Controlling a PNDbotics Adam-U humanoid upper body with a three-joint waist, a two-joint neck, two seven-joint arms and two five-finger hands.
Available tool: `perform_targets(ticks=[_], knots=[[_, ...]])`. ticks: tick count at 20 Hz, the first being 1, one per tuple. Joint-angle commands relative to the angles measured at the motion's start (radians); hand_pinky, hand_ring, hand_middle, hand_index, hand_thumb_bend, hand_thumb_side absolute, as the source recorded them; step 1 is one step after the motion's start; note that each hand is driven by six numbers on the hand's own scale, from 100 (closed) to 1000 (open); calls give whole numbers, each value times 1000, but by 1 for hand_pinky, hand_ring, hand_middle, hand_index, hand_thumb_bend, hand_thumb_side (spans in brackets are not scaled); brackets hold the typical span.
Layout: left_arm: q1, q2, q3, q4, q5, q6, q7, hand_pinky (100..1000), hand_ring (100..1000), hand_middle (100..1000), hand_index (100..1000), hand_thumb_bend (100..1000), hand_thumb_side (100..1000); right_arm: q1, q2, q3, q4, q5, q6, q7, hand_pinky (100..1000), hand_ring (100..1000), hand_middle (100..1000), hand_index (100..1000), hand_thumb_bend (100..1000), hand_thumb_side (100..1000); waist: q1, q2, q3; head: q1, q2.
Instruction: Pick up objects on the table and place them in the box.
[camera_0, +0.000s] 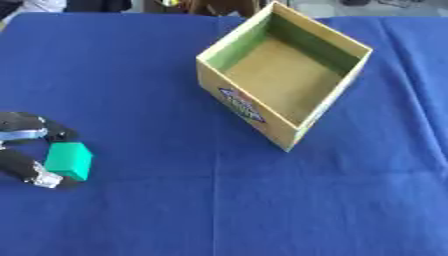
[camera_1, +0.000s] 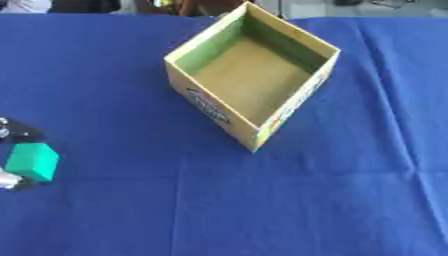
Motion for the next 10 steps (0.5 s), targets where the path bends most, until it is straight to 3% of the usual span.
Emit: perform_targets(ticks=[1, 10], knots=[[-11, 16, -3, 20, -14, -16, 32, 748, 791, 754, 947, 595, 753, -9, -13, -8, -14, -8, 0, -1, 792, 794, 539, 695, 119, 807, -1, -13, -2, 3, -10], [-11, 9, -8, 36, 0, -35, 137, 636, 654, 565, 768, 429, 700, -7, -11, -10, -14, -8, 2, -3, 794, 795, 537, 695, 123, 803, -2, -10, -1, 3, -9]])
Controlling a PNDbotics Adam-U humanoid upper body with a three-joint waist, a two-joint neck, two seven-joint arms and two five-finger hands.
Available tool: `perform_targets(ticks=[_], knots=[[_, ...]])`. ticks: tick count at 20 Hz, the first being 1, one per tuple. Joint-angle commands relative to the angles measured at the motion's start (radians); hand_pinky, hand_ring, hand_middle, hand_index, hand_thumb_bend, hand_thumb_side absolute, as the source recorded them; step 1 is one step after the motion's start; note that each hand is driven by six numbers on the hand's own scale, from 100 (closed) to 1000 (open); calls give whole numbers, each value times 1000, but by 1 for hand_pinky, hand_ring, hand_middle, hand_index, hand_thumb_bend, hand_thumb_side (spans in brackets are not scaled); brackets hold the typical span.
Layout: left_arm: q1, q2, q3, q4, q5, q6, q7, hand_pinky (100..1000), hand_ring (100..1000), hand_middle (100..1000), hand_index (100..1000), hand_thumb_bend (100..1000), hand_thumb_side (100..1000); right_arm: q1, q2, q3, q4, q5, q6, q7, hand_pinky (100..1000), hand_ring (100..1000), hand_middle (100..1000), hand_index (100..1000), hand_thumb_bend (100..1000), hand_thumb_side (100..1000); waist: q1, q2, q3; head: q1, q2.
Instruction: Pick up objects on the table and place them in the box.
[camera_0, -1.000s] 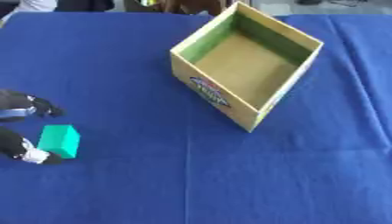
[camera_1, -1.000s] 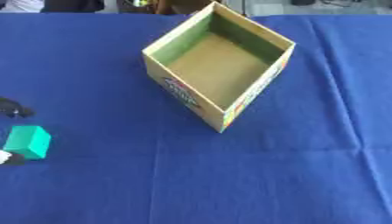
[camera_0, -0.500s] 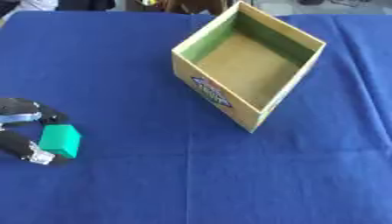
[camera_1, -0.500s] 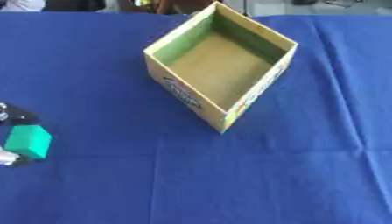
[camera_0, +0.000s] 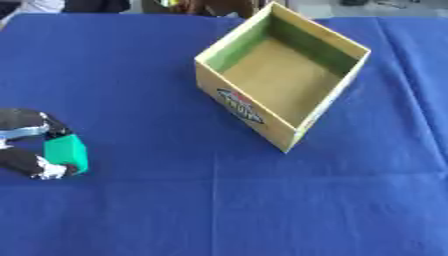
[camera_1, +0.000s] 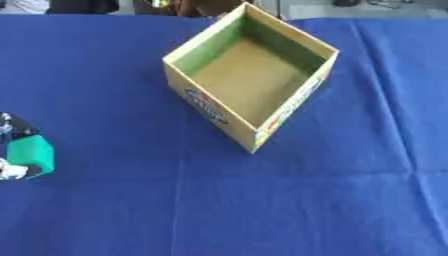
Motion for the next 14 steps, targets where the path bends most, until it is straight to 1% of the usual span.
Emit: perform_targets(ticks=[1, 2, 3, 4, 8, 9, 10, 14], knots=[[-6, 22, -6, -4, 3, -1, 40, 632, 651, 562, 763, 427, 698, -7, -11, -10, -14, -8, 2, -2, 794, 795, 537, 695, 122, 803, 1, -15, 3, 3, -9], [-5, 22, -8, -5, 3, -3, 47, 601, 625, 539, 729, 407, 684, -7, -10, -10, -14, -9, 3, -2, 794, 794, 535, 695, 121, 799, 2, -15, 3, 3, -9], [-5, 22, -10, -5, 2, -4, 53, 591, 618, 537, 721, 391, 677, -7, -10, -10, -14, -9, 3, -2, 794, 794, 535, 695, 121, 800, 2, -15, 3, 4, -10], [-4, 22, -11, -5, 0, -5, 60, 562, 598, 520, 706, 340, 667, -7, -9, -10, -14, -9, 3, -3, 795, 794, 535, 695, 121, 799, 2, -15, 3, 3, -11], [-1, 22, -15, -3, -9, -7, 81, 562, 598, 520, 706, 340, 667, -6, -8, -10, -14, -10, 4, -3, 795, 794, 535, 695, 121, 799, 2, -15, 2, 3, -12], [-7, 22, -8, -9, -13, -2, 87, 461, 526, 476, 663, 123, 658, -4, -8, -11, -14, -10, 5, -3, 795, 794, 534, 695, 125, 797, 2, -17, 3, 0, -11], [-11, 21, 5, -20, -17, 6, 98, 439, 510, 473, 659, 100, 655, -2, -9, -11, -14, -10, 5, -4, 795, 794, 534, 695, 126, 797, 2, -17, 4, 0, -11], [-21, 24, 40, -73, -21, 45, 159, 401, 484, 457, 643, 100, 634, 3, -9, -12, -14, -9, 7, -5, 796, 793, 533, 695, 125, 793, 3, -21, 10, -1, -10]])
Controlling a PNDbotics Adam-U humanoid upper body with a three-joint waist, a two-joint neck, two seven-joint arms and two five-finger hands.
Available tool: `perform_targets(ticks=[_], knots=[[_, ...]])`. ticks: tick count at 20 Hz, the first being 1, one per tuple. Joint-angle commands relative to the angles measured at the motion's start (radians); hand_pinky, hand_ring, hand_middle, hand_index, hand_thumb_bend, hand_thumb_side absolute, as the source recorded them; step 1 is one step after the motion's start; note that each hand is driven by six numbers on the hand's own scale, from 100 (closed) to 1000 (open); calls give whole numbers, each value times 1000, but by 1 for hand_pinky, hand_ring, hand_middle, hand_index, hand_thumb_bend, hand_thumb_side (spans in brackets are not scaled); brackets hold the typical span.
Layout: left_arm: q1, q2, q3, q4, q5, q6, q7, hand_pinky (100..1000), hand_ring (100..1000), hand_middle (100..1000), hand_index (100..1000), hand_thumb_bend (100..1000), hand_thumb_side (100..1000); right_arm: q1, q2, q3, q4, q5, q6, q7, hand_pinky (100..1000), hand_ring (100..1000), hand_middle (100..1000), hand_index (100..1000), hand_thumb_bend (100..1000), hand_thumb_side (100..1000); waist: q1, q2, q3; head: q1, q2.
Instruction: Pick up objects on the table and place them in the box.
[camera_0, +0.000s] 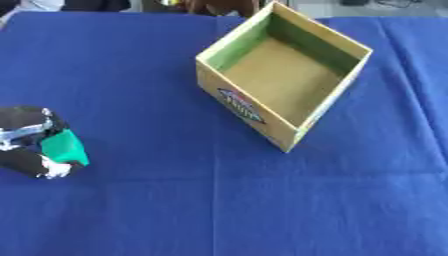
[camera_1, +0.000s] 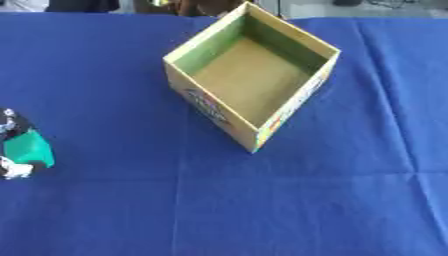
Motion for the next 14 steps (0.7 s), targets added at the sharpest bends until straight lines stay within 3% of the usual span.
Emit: perform_targets(ticks=[1, 9, 14], knots=[[-20, 28, 40, -48, -2, 28, 50, 393, 479, 454, 641, 100, 632, -4, -12, -11, -14, -8, 3, -1, 796, 793, 533, 695, 126, 793, 3, -21, 6, 0, -10], [-48, 25, 69, -106, 17, 80, 157, 306, 422, 415, 598, 100, 610, 0, -16, -12, -14, -6, 4, -1, 796, 791, 532, 695, 126, 792, 9, -27, 9, -6, -8], [-125, 2, 65, -134, 14, 84, 189, 290, 403, 401, 580, 100, 602, -1, -24, -9, -14, -7, 3, -1, 795, 790, 532, 696, 120, 797, 15, -35, 2, -8, -4]])
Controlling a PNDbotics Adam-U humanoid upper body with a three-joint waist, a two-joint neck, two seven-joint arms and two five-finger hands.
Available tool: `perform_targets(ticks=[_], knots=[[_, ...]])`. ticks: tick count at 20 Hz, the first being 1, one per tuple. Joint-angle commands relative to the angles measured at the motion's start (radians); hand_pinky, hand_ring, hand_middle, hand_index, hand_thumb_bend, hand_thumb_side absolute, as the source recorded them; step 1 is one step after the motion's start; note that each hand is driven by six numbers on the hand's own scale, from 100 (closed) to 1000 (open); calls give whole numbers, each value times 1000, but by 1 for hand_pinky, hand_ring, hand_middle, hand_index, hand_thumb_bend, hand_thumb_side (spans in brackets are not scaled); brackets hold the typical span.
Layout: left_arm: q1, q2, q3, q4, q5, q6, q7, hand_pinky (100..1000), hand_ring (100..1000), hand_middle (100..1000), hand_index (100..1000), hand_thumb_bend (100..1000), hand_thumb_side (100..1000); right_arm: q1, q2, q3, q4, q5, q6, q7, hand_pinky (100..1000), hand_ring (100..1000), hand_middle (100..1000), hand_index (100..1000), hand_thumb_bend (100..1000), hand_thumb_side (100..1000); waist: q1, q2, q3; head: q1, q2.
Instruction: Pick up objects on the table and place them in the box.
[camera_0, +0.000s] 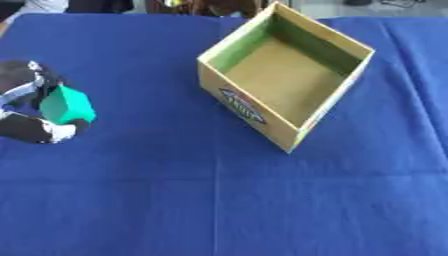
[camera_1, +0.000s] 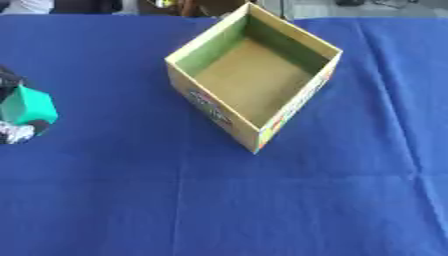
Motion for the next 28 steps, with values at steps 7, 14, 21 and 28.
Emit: perform_targets(ticks=[7, 14, 21, 28], knots=[[-214, -80, -28, -1, -26, -35, -12, 284, 394, 394, 570, 100, 585, -5, -32, 2, -14, -13, 0, 10, 795, 790, 532, 696, 120, 794, 18, -39, -18, -3, 6], [-386, -237, -60, 110, -59, -83, -33, 272, 363, 380, 554, 100, 600, -20, -38, 15, -14, -22, -7, 22, 794, 789, 533, 696, 113, 792, 33, -46, -53, 19, 3], [-563, -413, -66, 283, -116, -83, -36, 285, 373, 383, 555, 100, 608, -47, -38, 21, -14, -29, -15, 27, 795, 790, 532, 697, 117, 786, 46, -24, -106, 43, -19], [-690, -556, -50, 466, -228, -91, 29, 282, 364, 380, 553, 100, 593, -89, -34, 32, -14, -38, -25, 37, 795, 789, 533, 697, 114, 784, 58, 6, -162, 73, -42]])
